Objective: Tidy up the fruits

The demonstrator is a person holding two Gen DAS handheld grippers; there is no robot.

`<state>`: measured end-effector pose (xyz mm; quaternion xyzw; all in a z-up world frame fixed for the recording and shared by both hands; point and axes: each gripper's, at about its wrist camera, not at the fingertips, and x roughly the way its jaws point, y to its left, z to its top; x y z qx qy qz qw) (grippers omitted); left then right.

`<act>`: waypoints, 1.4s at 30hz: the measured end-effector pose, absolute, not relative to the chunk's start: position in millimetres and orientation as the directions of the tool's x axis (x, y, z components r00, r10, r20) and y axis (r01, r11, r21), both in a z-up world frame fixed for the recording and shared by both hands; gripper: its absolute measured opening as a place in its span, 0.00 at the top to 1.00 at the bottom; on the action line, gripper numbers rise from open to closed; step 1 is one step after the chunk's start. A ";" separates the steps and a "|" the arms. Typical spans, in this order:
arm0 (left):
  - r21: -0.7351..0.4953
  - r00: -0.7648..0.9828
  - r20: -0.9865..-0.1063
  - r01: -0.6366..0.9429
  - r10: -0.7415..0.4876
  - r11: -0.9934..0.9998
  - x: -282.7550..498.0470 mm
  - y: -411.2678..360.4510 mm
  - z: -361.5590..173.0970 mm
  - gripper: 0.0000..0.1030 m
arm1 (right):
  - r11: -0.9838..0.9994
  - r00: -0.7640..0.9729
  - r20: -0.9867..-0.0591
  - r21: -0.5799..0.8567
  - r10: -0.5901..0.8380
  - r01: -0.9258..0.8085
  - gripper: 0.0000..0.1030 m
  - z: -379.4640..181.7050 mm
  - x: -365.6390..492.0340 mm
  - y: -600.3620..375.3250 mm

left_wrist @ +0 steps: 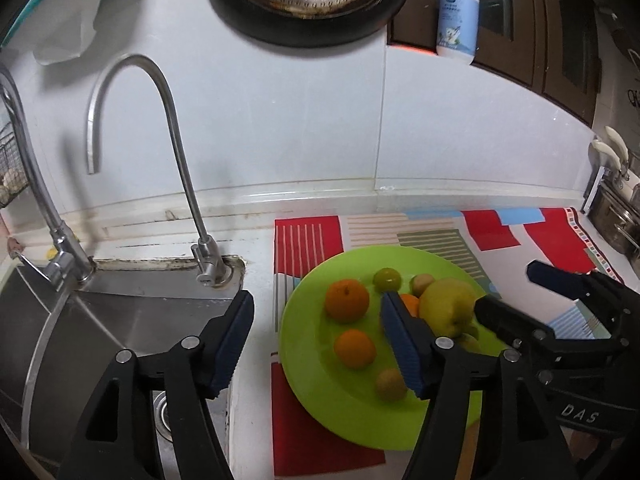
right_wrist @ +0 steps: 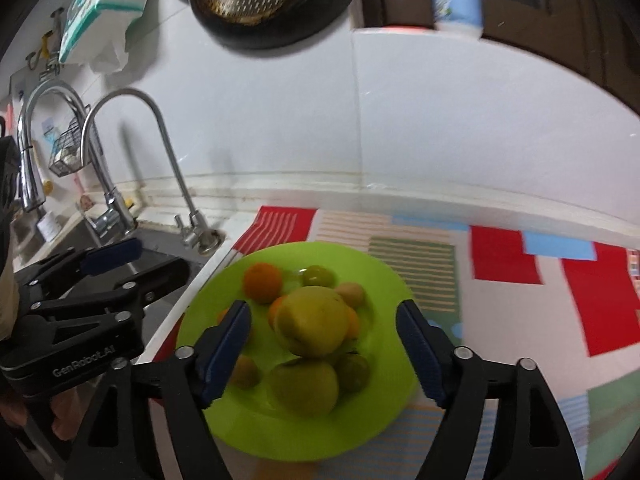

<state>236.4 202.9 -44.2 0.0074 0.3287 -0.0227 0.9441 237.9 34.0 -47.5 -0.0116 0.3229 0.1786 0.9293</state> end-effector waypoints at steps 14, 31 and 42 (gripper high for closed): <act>0.039 0.833 -0.553 0.044 -0.016 0.998 164.8 167.6 -10.8 0.14 | 0.981 0.830 -0.524 0.070 0.192 -0.183 0.13 -14.0 169.0 -21.5; 0.036 0.871 -0.490 0.004 0.014 0.999 58.3 126.4 9.4 0.05 | 0.986 0.864 -0.476 0.050 0.164 -0.160 0.10 9.0 67.6 -75.3; 0.048 0.886 -0.463 -0.011 0.032 0.999 -1.0 110.7 19.1 0.01 | 0.984 0.875 -0.451 0.046 0.176 -0.174 0.10 17.0 7.6 -93.3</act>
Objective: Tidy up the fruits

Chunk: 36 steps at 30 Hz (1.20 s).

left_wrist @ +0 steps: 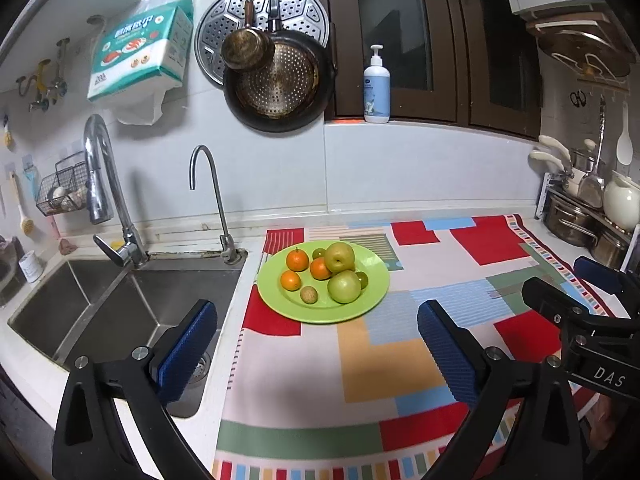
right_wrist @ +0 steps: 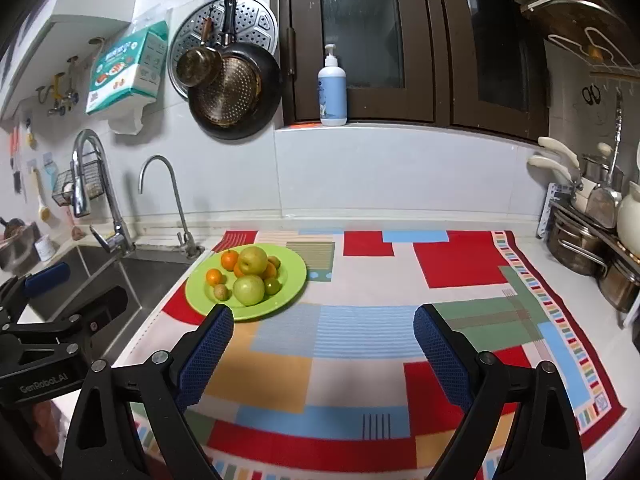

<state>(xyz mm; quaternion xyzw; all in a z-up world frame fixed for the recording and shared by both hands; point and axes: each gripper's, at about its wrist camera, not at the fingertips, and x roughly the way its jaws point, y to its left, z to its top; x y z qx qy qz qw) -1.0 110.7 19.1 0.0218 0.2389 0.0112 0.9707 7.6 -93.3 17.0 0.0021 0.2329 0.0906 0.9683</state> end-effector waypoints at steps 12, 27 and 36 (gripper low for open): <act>0.056 0.895 -0.446 -0.002 0.027 0.998 -49.1 90.7 24.7 0.00 | 0.984 0.883 -0.435 0.040 0.175 -0.176 0.10 23.0 -41.1 -114.2; 0.078 0.897 -0.439 -0.022 0.054 0.997 -83.5 82.0 25.9 0.00 | 0.983 0.889 -0.421 0.032 0.177 -0.181 0.10 24.7 -75.4 -123.0; 0.089 0.904 -0.423 -0.023 0.058 0.996 -95.8 75.3 30.4 0.00 | 0.983 0.891 -0.418 0.034 0.179 -0.182 0.10 24.8 -86.9 -129.1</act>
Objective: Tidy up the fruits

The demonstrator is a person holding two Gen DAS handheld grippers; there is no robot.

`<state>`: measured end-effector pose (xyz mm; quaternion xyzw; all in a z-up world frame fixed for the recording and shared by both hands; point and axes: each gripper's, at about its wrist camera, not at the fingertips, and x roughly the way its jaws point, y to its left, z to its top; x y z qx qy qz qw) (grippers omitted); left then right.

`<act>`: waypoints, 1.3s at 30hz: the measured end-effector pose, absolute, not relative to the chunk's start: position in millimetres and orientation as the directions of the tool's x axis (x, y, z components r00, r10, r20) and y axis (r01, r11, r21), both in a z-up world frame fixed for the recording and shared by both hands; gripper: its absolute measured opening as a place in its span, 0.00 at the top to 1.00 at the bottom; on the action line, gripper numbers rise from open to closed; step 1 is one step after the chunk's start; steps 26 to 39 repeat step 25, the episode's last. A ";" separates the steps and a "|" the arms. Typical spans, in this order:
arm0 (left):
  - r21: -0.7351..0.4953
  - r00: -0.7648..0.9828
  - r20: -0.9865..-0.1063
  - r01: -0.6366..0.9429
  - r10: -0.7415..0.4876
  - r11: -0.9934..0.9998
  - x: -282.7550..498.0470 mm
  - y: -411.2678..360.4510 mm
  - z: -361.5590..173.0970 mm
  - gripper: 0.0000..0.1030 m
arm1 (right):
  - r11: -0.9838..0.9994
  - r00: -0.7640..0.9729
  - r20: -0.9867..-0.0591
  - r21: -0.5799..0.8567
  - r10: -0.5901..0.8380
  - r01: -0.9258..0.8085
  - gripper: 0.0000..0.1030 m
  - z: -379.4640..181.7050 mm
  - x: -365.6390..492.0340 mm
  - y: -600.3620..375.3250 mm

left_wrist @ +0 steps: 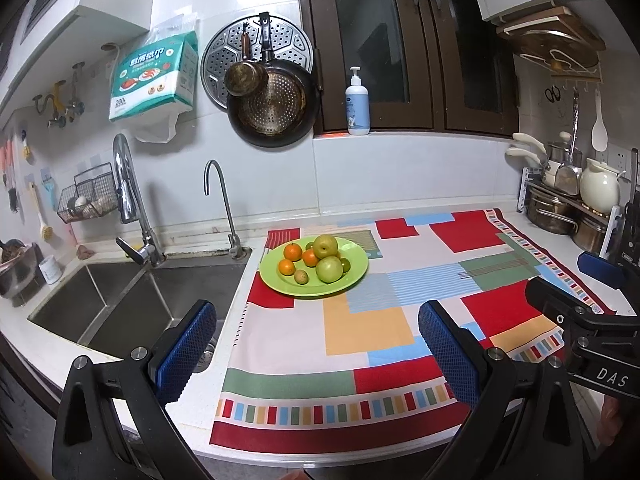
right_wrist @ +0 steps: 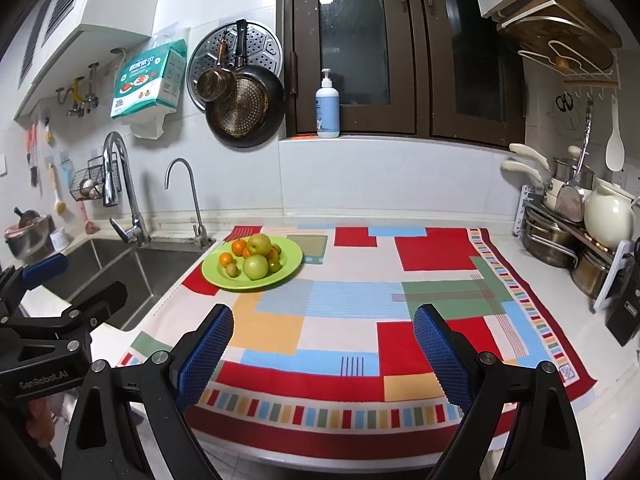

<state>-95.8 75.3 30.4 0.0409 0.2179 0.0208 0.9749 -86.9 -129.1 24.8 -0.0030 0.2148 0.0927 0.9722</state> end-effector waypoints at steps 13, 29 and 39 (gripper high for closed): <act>0.093 0.907 -0.419 -0.015 0.053 0.996 -104.6 69.0 31.3 0.00 | 0.983 0.893 -0.414 0.034 0.176 -0.178 0.10 24.0 -97.4 -134.0; 0.081 0.906 -0.421 -0.015 0.047 0.997 -106.6 68.5 32.3 0.00 | 0.983 0.894 -0.411 0.034 0.177 -0.179 0.10 23.7 -99.3 -134.7; 0.081 0.906 -0.421 -0.015 0.047 0.997 -106.6 68.5 32.3 0.00 | 0.983 0.894 -0.411 0.034 0.177 -0.179 0.10 23.7 -99.3 -134.7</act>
